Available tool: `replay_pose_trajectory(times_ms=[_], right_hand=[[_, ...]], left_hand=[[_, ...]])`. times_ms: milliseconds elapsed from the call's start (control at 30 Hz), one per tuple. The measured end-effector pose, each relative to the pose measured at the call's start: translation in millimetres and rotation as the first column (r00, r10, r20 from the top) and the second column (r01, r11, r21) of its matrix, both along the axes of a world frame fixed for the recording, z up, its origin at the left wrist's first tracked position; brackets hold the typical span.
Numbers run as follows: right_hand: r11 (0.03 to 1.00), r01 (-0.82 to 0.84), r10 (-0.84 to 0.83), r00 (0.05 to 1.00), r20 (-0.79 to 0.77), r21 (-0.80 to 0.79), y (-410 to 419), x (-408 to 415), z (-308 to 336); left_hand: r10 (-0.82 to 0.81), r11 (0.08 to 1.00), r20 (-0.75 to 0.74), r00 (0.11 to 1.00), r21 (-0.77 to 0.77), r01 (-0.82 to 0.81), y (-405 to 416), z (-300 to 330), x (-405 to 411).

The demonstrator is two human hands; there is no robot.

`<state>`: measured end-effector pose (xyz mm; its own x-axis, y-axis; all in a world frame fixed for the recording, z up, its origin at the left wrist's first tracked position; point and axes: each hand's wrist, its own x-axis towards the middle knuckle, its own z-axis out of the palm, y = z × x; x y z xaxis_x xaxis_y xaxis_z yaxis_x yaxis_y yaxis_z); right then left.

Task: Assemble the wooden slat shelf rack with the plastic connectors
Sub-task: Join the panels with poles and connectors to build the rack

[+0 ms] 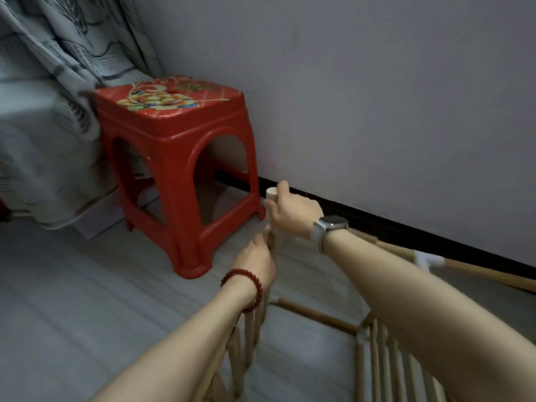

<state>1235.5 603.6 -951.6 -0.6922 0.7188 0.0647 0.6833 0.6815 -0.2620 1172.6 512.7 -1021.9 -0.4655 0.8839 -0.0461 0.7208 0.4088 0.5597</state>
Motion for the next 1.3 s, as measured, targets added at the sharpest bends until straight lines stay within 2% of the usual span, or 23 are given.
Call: replay_pose_trajectory(times_ms=[33, 133, 167, 233, 300, 367, 433, 500, 567, 667, 700, 767, 833, 867, 900, 933, 967, 1000, 1033, 1167, 1200, 1267, 1300], right_hand=[[1.000, 0.015, -0.015, 1.000, -0.025, 0.008, 7.8, -4.6, 9.7], [0.989, 0.129, -0.100, 0.936, -0.338, 0.067, 16.2, -4.4, 42.8], [0.983, 0.156, -0.109, 0.923, -0.368, 0.099, 13.3, -0.8, 40.1], [0.989, 0.089, -0.070, 0.986, -0.154, 0.119, -1.3, 4.4, 11.2], [0.999, 0.034, -0.034, 0.999, -0.008, -0.024, -2.7, 8.5, -6.4], [0.994, 0.052, -0.058, 0.996, -0.065, -0.094, 9.7, 12.3, 6.3], [0.984, 0.109, -0.134, 0.975, -0.179, -0.144, 15.8, 33.2, 21.7], [0.971, 0.182, -0.207, 0.964, -0.169, -0.152, 22.6, 74.5, 28.3], [0.946, 0.276, -0.276, 0.961, 0.026, -0.168, 31.6, 124.5, 32.9], [0.880, 0.437, -0.400, 0.893, 0.207, -0.183, 52.9, 189.7, 59.2], [0.863, 0.486, -0.465, 0.872, 0.154, -0.140, 57.0, 202.9, 73.1], [0.834, 0.551, -0.539, 0.817, -0.203, 0.002, 59.8, 222.8, 94.6], [0.787, 0.612, -0.433, 0.639, -0.636, 0.080, 49.7, 233.4, 91.3], [0.780, 0.618, -0.411, 0.623, -0.665, 0.097, 40.3, 233.9, 75.2], [0.799, 0.590, -0.440, 0.705, -0.556, 0.117, 29.9, 232.3, 49.1], [0.843, 0.525, -0.470, 0.824, -0.316, 0.115, 18.8, 228.6, 22.6], [0.871, 0.485, -0.481, 0.874, -0.074, 0.077, 16.4, 230.4, 2.9], [0.879, 0.474, -0.476, 0.879, 0.043, 0.050, 19.1, 232.1, -0.9], [0.873, 0.486, -0.487, 0.873, 0.018, 0.047, 29.5, 232.7, 7.5], [0.816, 0.577, -0.508, 0.732, -0.454, 0.017, 47.5, 236.9, 50.1], [0.822, 0.569, -0.505, 0.756, -0.416, 0.036, 42.5, 234.6, 40.5], [0.887, 0.461, -0.459, 0.882, -0.108, -0.002, 23.8, 230.5, 5.3], [0.897, 0.439, -0.441, 0.898, -0.019, -0.054, 21.9, 234.8, -4.8]], left_hand=[[0.005, 1.000, 0.005, 1.000, 0.019, -0.005, 1.0, 0.3, -0.4], [0.004, 0.999, 0.011, 1.000, 0.033, -0.004, 1.0, 0.9, 2.7], [0.007, 1.000, 0.009, 1.000, 0.024, -0.007, 1.1, 1.2, 1.8], [0.005, 1.000, -0.015, 1.000, -0.008, -0.005, 0.7, 1.5, 0.2], [-0.007, 0.999, -0.060, 0.998, -0.039, 0.005, -2.4, 2.8, 2.2], [0.025, 0.996, -0.099, 0.995, -0.080, -0.033, -3.4, 9.2, 1.2], [0.029, 0.985, -0.252, 0.967, -0.156, -0.070, -5.4, 14.5, 0.4], [-0.011, 0.989, -0.406, 0.914, -0.139, -0.050, -1.7, 23.6, 10.9], [-0.107, 0.994, -0.453, 0.885, -0.081, 0.078, 12.0, 33.6, 36.4], [-0.350, 0.936, -0.352, 0.868, -0.089, 0.342, 44.5, 46.0, 93.0], [-0.421, 0.907, -0.322, 0.848, -0.119, 0.405, 53.6, 47.2, 108.9], [-0.519, 0.854, -0.284, 0.806, -0.192, 0.483, 67.2, 43.2, 134.3], [-0.549, 0.835, -0.287, 0.785, -0.230, 0.500, 74.6, 33.7, 149.5], [-0.536, 0.844, -0.315, 0.783, -0.218, 0.491, 75.3, 29.7, 150.6], [-0.516, 0.857, -0.342, 0.785, -0.193, 0.479, 75.5, 26.0, 150.0], [-0.496, 0.868, -0.359, 0.791, -0.165, 0.469, 76.1, 23.7, 148.8], [-0.486, 0.872, -0.363, 0.795, -0.149, 0.466, 77.4, 22.6, 149.6], [-0.479, 0.876, -0.361, 0.800, -0.136, 0.463, 77.9, 22.9, 148.5], [-0.468, 0.881, -0.352, 0.811, -0.119, 0.457, 79.5, 24.4, 147.9], [-0.447, 0.893, -0.292, 0.846, -0.086, 0.442, 82.5, 26.6, 156.4], [-0.442, 0.896, -0.274, 0.854, -0.083, 0.437, 83.7, 26.5, 155.9], [-0.421, 0.907, -0.199, 0.885, -0.084, 0.413, 86.9, 29.1, 152.1], [-0.408, 0.913, -0.158, 0.899, -0.089, 0.399, 88.7, 31.7, 151.2]])
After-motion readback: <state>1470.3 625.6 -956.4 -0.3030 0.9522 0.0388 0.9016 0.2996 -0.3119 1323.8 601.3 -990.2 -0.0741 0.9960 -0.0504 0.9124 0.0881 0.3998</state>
